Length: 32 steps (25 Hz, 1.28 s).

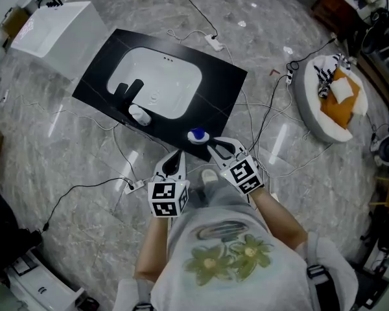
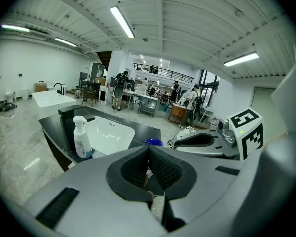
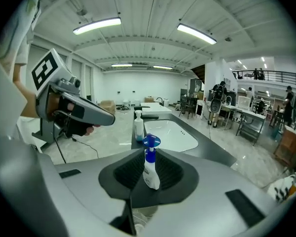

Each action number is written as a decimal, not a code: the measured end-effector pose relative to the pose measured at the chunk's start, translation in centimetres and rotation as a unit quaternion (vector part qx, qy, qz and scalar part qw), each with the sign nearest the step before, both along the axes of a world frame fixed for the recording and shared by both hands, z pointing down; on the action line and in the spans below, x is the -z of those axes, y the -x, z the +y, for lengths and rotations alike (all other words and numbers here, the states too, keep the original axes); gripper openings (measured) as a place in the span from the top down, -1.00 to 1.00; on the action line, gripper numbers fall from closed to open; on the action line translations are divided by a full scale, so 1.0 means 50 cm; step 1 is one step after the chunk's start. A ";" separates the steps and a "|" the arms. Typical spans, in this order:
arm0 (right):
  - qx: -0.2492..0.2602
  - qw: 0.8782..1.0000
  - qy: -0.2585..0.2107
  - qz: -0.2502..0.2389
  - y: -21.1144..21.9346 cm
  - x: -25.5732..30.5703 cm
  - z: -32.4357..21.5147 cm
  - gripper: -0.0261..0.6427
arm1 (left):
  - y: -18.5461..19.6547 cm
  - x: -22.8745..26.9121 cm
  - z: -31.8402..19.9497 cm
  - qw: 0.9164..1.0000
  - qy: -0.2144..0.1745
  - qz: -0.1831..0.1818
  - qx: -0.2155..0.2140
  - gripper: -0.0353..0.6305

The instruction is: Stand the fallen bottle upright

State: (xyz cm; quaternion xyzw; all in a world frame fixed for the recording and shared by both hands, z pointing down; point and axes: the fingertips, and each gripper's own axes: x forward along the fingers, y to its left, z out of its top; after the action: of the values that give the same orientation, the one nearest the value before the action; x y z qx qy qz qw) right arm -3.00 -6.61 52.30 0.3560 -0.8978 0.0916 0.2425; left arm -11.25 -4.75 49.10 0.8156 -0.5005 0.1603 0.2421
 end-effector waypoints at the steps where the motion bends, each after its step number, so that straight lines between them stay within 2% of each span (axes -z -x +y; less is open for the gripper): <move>1: -0.001 1.000 0.004 -0.011 0.001 0.008 0.005 0.68 | 0.000 0.004 0.001 1.000 -0.002 0.000 -0.001 0.84; 16: 0.043 0.992 0.020 -0.115 0.041 0.123 0.096 0.80 | -0.030 0.048 0.031 0.999 -0.028 0.008 -0.033 0.84; 23: 0.040 0.989 0.024 -0.137 0.039 0.151 0.096 0.80 | -0.043 0.073 0.037 0.998 -0.040 0.012 -0.044 0.84; 32: 0.032 0.991 0.021 -0.129 0.029 0.155 0.099 0.80 | -0.045 0.077 0.047 0.998 -0.043 0.013 -0.045 0.84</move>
State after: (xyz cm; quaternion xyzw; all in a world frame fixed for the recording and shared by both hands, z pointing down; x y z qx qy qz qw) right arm -4.46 -1.66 44.55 0.3068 -0.9306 0.1475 0.1346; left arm -9.00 -2.40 45.25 0.8488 -0.4668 0.1389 0.2057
